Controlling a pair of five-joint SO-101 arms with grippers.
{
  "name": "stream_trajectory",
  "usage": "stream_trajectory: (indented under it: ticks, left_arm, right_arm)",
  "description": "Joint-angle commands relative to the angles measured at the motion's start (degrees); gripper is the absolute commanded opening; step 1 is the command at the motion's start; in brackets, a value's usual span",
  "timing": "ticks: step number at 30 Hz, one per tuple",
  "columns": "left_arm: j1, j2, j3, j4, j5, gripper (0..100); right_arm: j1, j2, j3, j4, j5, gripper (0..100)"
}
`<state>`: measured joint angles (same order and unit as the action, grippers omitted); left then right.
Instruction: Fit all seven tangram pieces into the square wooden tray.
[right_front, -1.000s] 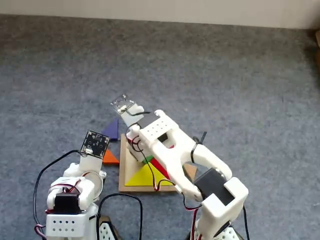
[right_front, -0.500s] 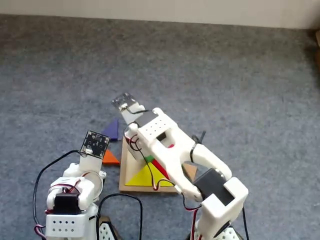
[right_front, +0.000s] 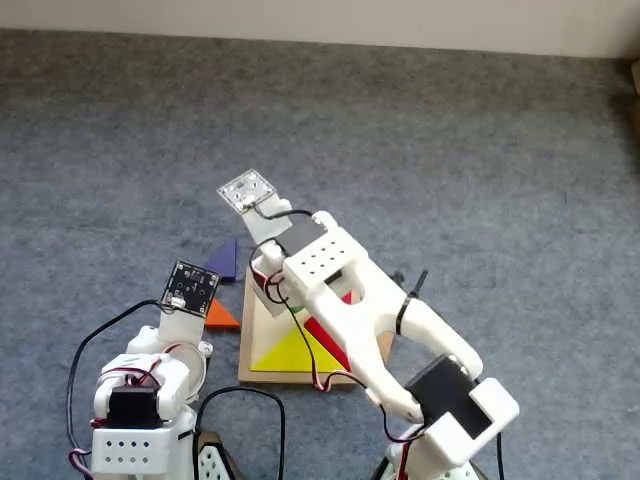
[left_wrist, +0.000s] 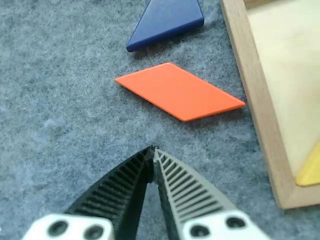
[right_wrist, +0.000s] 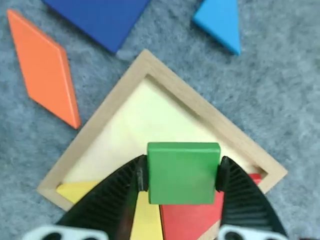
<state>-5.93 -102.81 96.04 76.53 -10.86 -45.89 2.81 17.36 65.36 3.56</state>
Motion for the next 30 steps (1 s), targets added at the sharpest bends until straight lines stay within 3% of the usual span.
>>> stream_trajectory:
  ticks: [1, 9, 13, 17, 21, 27, 30]
  left_arm:
    - [0.92, -1.1, 1.1, 0.26, 0.44, 1]
    - [0.92, -1.1, 1.1, 0.26, 0.44, 1]
    - [0.92, -1.1, 1.1, 0.26, 0.44, 1]
    - [0.92, -1.1, 1.1, 0.26, 0.44, 1]
    - [0.92, -1.1, 1.1, 0.26, 0.44, 1]
    - [0.92, -1.1, 1.1, 0.26, 0.44, 1]
    - [0.92, -1.1, 1.1, 0.26, 0.44, 1]
  right_arm:
    - [-1.36, -3.65, 0.48, -0.31, -0.7, 26.2]
    - [-1.27, -4.44, 0.22, 1.54, 0.44, 27.6]
    - [2.86, -11.65, 0.57, 5.41, 5.89, 15.3]
    - [8.31, -21.93, 4.7, 8.4, 6.15, 4.4]
    - [11.74, -28.26, 13.14, 9.27, 6.15, 8.3]
    - [18.07, -32.31, 24.75, 8.84, 6.15, 22.8]
    - [20.18, -33.19, 29.93, 4.62, 6.51, 23.1]
